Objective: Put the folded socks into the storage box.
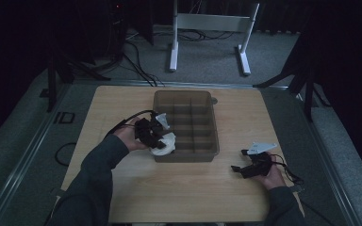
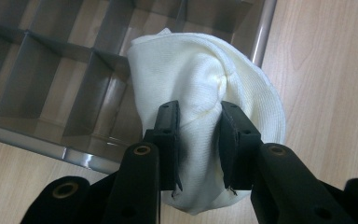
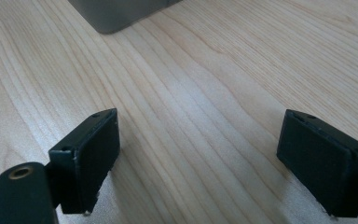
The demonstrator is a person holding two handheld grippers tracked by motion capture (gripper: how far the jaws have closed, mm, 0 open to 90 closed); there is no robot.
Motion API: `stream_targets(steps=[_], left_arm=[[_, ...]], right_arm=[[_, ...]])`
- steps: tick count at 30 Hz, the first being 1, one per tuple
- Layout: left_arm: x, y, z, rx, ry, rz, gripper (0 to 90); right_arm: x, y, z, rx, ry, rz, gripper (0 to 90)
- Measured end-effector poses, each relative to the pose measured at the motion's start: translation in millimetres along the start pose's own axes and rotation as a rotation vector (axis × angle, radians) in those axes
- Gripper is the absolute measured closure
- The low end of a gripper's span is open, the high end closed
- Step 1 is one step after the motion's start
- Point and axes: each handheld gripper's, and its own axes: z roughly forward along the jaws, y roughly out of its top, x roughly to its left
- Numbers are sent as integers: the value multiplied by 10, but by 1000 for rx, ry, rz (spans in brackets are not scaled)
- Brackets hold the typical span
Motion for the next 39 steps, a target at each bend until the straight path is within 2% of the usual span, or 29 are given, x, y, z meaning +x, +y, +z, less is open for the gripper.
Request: stream_targets(steps=[34,39], left_arm=[[133,50,311,79,-30,-39,709],[133,55,407,108,-35,-52,707]], right_arm=[[1,0,1,-1,0,1,126],[2,0,0,0,0,1,126]])
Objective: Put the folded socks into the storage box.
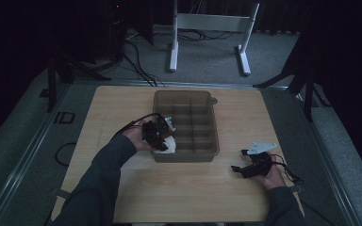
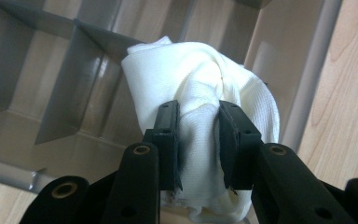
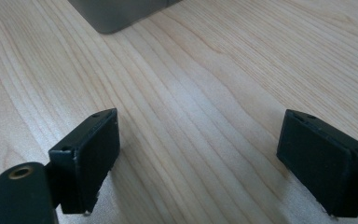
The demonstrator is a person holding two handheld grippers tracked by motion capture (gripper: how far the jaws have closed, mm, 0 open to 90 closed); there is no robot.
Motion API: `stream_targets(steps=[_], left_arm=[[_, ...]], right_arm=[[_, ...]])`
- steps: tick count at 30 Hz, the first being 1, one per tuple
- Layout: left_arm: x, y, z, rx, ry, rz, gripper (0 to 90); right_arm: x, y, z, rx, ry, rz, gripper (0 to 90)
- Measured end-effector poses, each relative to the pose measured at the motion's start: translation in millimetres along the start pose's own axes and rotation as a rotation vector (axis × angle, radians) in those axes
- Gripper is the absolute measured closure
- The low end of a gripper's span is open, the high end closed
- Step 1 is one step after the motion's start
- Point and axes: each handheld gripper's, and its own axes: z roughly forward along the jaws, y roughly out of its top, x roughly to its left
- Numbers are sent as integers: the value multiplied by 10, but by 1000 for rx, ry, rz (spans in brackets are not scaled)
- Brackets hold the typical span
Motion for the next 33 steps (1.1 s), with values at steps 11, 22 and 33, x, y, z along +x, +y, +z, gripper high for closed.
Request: stream_targets(steps=[11,22,33], left_arm=[[27,6,80,23,-16,-18,703],[25,-9,96,14,-21,-28,685],[62,-41,-33,-14,-43,-62,511]], right_arm=[[0,0,0,0,0,1,126],[0,0,0,0,0,1,126],[0,0,0,0,1,1,126]])
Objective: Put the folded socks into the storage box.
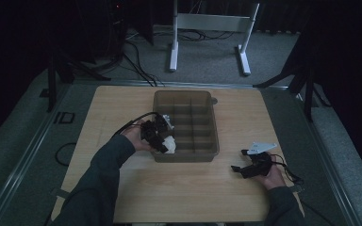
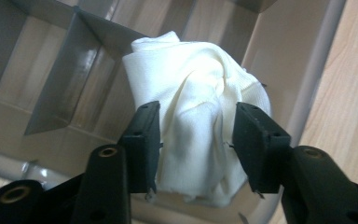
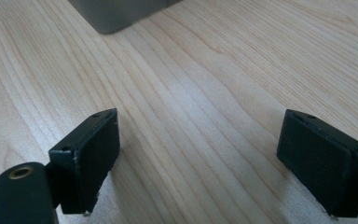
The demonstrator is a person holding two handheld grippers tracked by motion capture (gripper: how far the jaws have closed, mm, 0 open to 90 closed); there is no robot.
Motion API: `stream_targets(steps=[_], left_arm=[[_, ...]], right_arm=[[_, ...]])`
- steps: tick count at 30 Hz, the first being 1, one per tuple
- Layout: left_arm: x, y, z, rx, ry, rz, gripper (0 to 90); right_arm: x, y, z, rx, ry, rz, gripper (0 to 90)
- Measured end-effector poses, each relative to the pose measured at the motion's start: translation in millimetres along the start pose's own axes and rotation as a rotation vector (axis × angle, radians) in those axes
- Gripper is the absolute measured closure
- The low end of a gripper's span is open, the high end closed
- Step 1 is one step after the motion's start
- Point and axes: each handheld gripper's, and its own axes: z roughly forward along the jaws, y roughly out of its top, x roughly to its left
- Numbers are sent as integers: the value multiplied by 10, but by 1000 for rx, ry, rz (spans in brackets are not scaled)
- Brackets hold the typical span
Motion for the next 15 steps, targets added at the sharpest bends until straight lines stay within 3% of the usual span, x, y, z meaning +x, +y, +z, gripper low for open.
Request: stream_targets(steps=[6,7,15], left_arm=[[-16,-19,-68,-6,11,8,505],[-17,-22,-134,-35,26,10,504],[-35,10,-281,-99,62,15,555]], right_arm=[[0,0,0,0,0,0,126],[0,0,0,0,0,0,126],[0,0,0,0,0,0,126]])
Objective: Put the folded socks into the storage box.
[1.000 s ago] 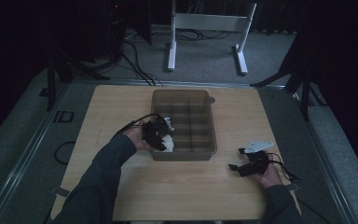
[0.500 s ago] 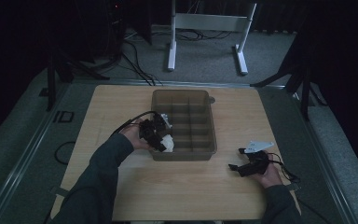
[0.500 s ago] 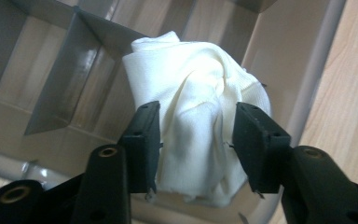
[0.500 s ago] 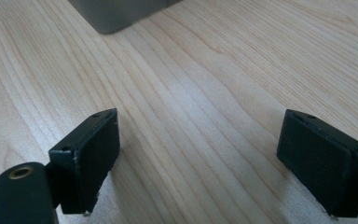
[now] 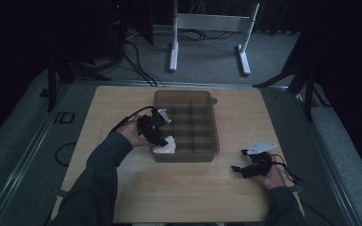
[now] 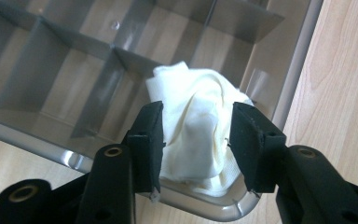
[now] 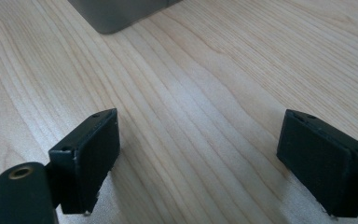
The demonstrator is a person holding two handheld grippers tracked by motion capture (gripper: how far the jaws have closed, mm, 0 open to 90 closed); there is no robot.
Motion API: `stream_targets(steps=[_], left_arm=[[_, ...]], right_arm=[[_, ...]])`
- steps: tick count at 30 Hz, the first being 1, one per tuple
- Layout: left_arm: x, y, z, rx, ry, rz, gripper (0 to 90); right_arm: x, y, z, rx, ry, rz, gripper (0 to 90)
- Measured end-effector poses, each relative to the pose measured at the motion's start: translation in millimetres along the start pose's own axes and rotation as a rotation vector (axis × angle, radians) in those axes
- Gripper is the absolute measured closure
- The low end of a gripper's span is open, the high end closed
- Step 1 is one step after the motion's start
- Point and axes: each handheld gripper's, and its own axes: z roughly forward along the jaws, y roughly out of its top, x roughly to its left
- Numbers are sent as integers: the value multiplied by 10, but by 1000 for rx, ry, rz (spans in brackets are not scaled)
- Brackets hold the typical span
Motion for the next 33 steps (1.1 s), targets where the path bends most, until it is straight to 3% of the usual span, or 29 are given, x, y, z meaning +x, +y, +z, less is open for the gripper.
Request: stream_targets(steps=[4,12,18,33], left_arm=[[-5,22,2,-7,13,1,589],[-31,55,68,21,48,32,779],[-37,84,108,39,49,42,895],[-13,127,288,102,38,32,899]], right_arm=[[0,0,0,0,0,0,126],[0,0,0,0,0,0,126],[0,0,0,0,0,0,126],[0,0,0,0,0,0,126]])
